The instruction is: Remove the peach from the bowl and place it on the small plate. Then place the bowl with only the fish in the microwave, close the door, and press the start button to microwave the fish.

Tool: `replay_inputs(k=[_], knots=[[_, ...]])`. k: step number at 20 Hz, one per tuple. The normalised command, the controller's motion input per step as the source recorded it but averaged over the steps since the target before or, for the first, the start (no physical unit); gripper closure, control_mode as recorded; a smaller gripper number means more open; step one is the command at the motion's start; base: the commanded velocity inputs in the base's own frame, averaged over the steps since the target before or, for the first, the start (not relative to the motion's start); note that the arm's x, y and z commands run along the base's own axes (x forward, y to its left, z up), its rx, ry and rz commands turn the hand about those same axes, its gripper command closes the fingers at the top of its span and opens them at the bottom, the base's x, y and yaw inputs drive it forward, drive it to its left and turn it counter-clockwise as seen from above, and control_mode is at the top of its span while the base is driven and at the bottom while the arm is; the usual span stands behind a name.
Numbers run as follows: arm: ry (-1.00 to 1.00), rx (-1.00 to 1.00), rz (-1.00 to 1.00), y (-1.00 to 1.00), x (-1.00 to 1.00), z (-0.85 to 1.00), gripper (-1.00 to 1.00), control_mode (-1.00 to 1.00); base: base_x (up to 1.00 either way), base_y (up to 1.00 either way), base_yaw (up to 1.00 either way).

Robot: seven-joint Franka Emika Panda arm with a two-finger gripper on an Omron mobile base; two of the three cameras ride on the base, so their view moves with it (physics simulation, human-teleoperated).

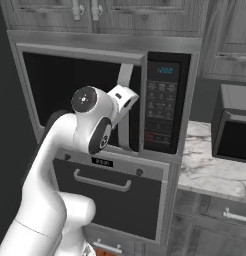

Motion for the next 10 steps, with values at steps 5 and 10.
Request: replay_inputs(k=[5,10], knots=[[0.01,-0.03,0.00,0.48,0.85,0.20,-1.00,-1.00,0.00,0.00,0.00],[0.00,-0.01,0.00,0.44,0.84,0.06,-1.00,-1.00,0.00,0.00,0.00]])
